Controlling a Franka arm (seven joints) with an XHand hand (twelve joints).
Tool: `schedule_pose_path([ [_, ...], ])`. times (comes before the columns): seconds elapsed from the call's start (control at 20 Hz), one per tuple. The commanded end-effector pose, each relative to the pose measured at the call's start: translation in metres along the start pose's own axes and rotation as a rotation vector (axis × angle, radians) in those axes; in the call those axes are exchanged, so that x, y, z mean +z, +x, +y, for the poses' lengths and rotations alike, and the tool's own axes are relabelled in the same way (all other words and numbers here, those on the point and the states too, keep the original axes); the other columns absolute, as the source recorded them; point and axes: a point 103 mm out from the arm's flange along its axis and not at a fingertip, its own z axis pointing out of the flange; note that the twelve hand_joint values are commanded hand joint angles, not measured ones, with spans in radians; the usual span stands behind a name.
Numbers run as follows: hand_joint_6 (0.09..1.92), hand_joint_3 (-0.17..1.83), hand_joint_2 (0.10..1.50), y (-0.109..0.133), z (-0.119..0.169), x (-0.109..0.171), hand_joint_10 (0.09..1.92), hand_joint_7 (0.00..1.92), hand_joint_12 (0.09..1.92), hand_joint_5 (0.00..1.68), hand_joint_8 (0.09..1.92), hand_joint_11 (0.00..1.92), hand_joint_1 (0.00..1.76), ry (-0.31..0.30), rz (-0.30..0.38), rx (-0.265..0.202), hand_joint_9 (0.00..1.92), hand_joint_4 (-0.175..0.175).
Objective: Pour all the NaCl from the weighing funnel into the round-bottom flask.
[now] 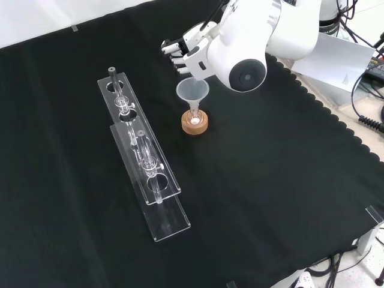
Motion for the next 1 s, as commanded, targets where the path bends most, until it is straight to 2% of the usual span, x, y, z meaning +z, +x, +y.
schedule_pose_path([
  [0.05, 1.0, 0.57, 0.8, 0.0, -0.002, 0.001, 0.41, 0.92, 1.18, 1.06, 0.64, 0.63, 1.06, 0.001, -0.02, 0.006, 1.01, 0.17],
  [0.5, 1.0, 0.57, 0.8, -0.005, -0.004, 0.0, 0.41, 0.92, 1.18, 1.06, 0.64, 0.63, 1.06, -0.01, -0.008, 0.009, 1.01, 0.173],
  [1.0, 1.0, 0.57, 0.8, -0.011, -0.002, 0.001, 0.41, 0.91, 1.18, 1.06, 0.64, 0.63, 1.06, -0.014, 0.051, -0.004, 1.01, 0.175],
])
